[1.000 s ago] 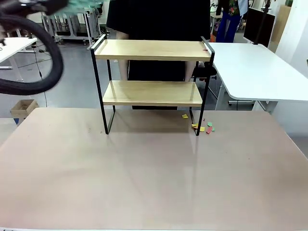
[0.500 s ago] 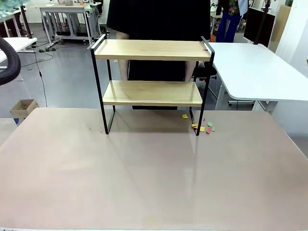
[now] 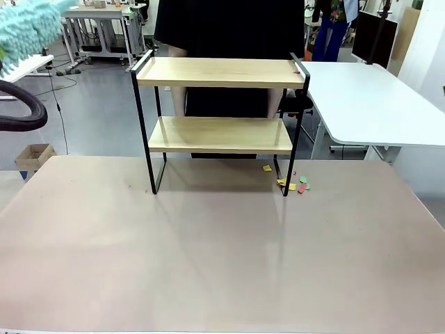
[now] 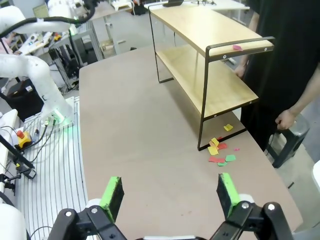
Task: Clean the shelf.
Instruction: Hand the Duster back to the human.
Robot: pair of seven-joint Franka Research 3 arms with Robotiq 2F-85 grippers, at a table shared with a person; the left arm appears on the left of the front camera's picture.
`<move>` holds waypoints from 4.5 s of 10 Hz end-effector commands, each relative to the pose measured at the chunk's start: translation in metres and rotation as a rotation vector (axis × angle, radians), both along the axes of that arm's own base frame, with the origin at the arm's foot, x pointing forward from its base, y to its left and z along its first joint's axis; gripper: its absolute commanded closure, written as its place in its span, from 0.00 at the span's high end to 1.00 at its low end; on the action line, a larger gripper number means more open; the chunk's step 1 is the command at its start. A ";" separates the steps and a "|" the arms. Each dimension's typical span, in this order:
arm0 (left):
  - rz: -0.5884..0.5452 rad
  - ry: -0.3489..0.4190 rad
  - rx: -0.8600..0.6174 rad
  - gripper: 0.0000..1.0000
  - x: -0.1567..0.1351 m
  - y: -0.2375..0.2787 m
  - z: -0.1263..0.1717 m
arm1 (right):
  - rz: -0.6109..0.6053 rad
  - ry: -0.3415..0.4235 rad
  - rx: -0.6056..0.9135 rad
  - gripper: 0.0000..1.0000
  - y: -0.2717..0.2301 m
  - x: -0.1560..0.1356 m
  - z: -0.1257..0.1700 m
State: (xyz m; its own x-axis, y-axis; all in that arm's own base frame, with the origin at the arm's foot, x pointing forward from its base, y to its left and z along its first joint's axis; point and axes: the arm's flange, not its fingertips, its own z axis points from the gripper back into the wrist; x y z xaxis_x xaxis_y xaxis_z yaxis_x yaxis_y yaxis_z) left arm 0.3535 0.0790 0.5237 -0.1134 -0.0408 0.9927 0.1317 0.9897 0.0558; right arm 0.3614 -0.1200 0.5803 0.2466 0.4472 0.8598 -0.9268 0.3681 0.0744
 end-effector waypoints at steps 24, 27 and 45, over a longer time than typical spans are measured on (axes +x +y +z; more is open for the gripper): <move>-0.093 0.205 -0.040 0.18 0.041 -0.007 -0.102 | 0.009 -0.015 -0.002 1.00 -0.001 -0.001 0.002; -0.093 0.205 -0.040 0.18 0.041 -0.007 -0.102 | 0.009 -0.015 -0.002 1.00 -0.001 -0.001 0.002; -0.179 0.236 -0.603 1.00 -0.014 0.112 0.067 | 0.009 -0.015 -0.002 1.00 -0.001 -0.001 0.002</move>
State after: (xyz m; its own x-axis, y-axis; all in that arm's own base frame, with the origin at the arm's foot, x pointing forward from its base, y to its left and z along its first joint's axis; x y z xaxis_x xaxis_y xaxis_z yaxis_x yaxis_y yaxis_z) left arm 0.3460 0.1719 0.5788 0.1721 0.4819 0.8591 0.2246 0.8300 -0.5106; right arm 0.3612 -0.1201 0.5804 0.2469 0.4476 0.8595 -0.9269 0.3678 0.0747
